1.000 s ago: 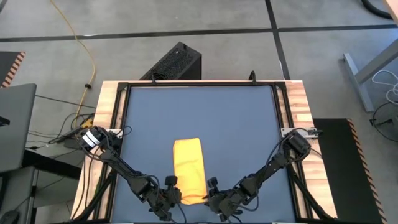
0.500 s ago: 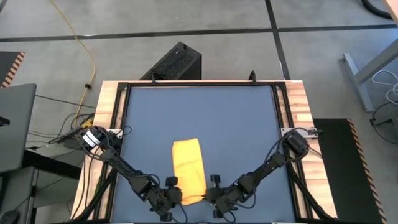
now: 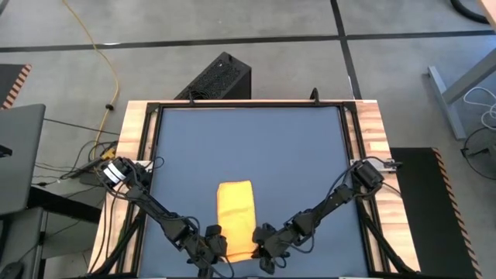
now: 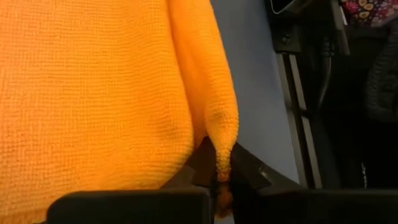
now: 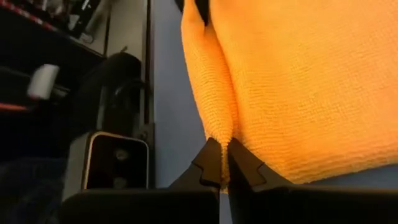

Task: Roll towel
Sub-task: Roll the orange microfiber towel

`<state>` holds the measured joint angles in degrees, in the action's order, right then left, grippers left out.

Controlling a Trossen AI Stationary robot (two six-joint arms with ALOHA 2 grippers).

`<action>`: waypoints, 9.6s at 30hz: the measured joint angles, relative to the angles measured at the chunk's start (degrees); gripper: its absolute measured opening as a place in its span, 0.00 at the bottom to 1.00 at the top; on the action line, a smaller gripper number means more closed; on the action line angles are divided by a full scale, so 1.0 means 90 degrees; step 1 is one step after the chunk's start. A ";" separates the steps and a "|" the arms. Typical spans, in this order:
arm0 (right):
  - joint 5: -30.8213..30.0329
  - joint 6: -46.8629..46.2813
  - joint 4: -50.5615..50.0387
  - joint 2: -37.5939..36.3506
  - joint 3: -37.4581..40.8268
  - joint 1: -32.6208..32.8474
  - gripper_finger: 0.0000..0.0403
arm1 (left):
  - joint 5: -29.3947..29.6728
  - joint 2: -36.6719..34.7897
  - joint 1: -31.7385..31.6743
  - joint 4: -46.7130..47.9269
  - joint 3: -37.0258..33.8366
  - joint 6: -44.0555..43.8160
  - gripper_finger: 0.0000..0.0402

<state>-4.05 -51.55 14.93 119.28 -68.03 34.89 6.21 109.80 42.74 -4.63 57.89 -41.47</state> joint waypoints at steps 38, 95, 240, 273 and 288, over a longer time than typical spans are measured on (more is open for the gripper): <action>-0.0387 -0.0499 -0.0606 0.0000 -0.0007 -0.0228 0.07 | 0.2671 -0.0160 0.0639 -0.0227 -0.0002 0.2592 0.24; -0.0877 0.2641 0.0020 -0.0602 -0.0010 -0.1444 0.29 | 0.1659 -0.0102 0.0367 0.0112 0.0000 0.0839 0.00; -0.0105 0.2077 -0.0985 0.0624 -0.1231 -0.0521 0.07 | 0.2480 0.0124 0.0732 0.0352 0.0003 0.2035 0.39; -0.0554 0.1171 -0.1194 0.0420 -0.1231 -0.0479 0.07 | 0.0369 -0.0420 0.0206 0.0751 -0.0002 -0.0383 0.01; -0.0712 0.1108 -0.1685 0.0418 -0.1236 -0.0596 0.13 | -0.0696 -0.0430 -0.0422 0.1381 0.0005 -0.0694 0.00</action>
<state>-10.46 -41.58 -0.24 123.04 -79.15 29.52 -0.06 105.93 38.94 7.80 57.93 -47.72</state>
